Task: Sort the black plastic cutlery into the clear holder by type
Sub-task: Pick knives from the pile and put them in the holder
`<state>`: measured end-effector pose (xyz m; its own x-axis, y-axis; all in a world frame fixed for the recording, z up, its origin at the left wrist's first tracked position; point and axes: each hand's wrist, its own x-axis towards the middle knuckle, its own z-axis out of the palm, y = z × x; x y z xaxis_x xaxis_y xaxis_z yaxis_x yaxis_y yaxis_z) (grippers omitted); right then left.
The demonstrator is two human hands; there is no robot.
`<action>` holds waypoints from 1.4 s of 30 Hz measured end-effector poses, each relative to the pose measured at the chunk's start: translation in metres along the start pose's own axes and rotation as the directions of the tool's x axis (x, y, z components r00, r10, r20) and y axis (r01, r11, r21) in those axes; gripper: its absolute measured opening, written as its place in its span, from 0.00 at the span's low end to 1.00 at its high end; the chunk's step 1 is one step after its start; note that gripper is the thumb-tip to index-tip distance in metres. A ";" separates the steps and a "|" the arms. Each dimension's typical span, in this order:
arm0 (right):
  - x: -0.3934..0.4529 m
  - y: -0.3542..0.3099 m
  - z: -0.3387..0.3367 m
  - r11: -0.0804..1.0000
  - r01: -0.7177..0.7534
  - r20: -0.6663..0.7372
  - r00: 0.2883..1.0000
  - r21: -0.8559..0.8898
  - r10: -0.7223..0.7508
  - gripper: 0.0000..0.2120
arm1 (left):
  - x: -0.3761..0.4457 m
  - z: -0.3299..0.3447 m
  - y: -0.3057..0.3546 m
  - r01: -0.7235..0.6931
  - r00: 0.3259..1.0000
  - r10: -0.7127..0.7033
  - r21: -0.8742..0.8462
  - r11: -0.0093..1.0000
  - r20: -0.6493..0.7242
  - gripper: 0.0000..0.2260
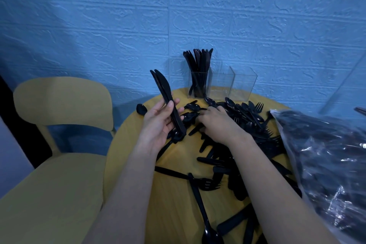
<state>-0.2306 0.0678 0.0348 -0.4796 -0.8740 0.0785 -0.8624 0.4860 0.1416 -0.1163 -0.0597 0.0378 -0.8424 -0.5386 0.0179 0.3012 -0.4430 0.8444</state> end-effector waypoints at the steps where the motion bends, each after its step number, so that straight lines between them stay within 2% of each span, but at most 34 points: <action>1: 0.000 0.000 -0.002 1.000 0.022 -0.009 1.000 -0.003 -0.022 0.13 | 0.000 0.000 0.000 0.001 1.000 -0.001 -0.002 1.000 0.000 0.13; 3: 0.000 0.000 -0.008 0.998 0.045 -0.033 0.999 0.046 -0.043 0.12 | 0.000 -0.001 0.001 0.001 1.000 -0.001 0.002 1.000 -0.004 0.13; 4: -0.001 0.001 -0.011 0.992 0.030 -0.071 0.997 0.123 -0.021 0.11 | 0.000 -0.001 0.000 0.001 1.000 -0.001 0.004 1.000 -0.007 0.13; 6: -0.003 0.004 -0.021 0.925 -0.046 -0.177 0.977 0.376 0.121 0.08 | 0.000 -0.001 0.000 0.002 1.000 -0.002 -0.001 1.000 -0.012 0.13; 8: -0.006 0.009 -0.033 0.757 -0.075 -0.281 0.901 0.649 0.330 0.04 | 0.000 -0.001 0.000 0.004 1.000 -0.004 -0.001 1.000 -0.013 0.12; 11: -0.009 0.021 -0.046 0.425 0.039 -0.308 0.749 0.905 0.586 0.02 | -0.001 0.000 -0.002 0.008 1.000 -0.008 0.016 1.000 -0.001 0.12; 14: -0.012 0.031 -0.052 0.122 0.182 -0.216 0.701 0.976 0.680 0.03 | -0.001 0.001 -0.004 0.021 1.000 -0.022 0.031 0.999 0.016 0.11; 16: -0.015 0.032 -0.053 -0.004 0.247 -0.177 0.707 0.969 0.685 0.04 | -0.001 0.001 -0.005 0.027 0.999 -0.028 0.042 0.999 0.022 0.12; 23: -0.014 0.028 -0.058 -0.170 0.325 -0.111 0.692 0.930 0.713 0.03 | 0.000 0.001 -0.006 0.031 0.999 -0.031 0.048 0.998 0.012 0.10; 25: -0.014 0.028 -0.058 -0.166 0.340 -0.121 0.682 0.925 0.721 0.04 | 0.000 0.000 -0.006 0.022 1.000 -0.022 0.040 0.999 -0.005 0.10; 27: -0.014 0.028 -0.057 -0.135 0.305 -0.128 0.704 0.943 0.699 0.04 | 0.000 -0.002 -0.005 0.007 0.999 -0.006 0.023 1.000 -0.039 0.10; 29: -0.012 0.026 -0.054 -0.070 0.168 -0.087 0.772 0.983 0.629 0.03 | 0.001 -0.003 -0.003 -0.003 0.997 0.002 -0.003 1.000 -0.082 0.10; 32: -0.006 0.017 -0.039 0.044 -0.064 0.034 0.871 0.997 0.490 0.07 | 0.002 -0.004 -0.001 -0.005 0.993 0.002 -0.029 1.000 -0.121 0.12; 37: 0.002 0.007 -0.018 0.154 -0.233 0.160 0.911 0.960 0.379 0.14 | 0.002 -0.006 0.002 -0.005 0.991 -0.004 -0.074 0.997 -0.131 0.15; 39: 0.002 0.009 -0.013 0.282 -0.289 0.190 0.924 0.915 0.332 0.21 | 0.002 -0.007 0.003 -0.005 0.990 -0.009 -0.098 0.995 -0.143 0.16; 42: 0.000 0.015 -0.015 0.581 -0.295 0.129 0.942 0.758 0.310 0.27 | 0.002 -0.006 0.004 0.011 0.989 -0.028 -0.112 0.994 -0.148 0.16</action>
<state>-0.2406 0.0752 0.0519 -0.7399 -0.6727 -0.0094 -0.4827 0.5405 -0.6891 -0.1137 -0.0666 0.0379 -0.7751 -0.6261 -0.0850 0.3397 -0.5264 0.7794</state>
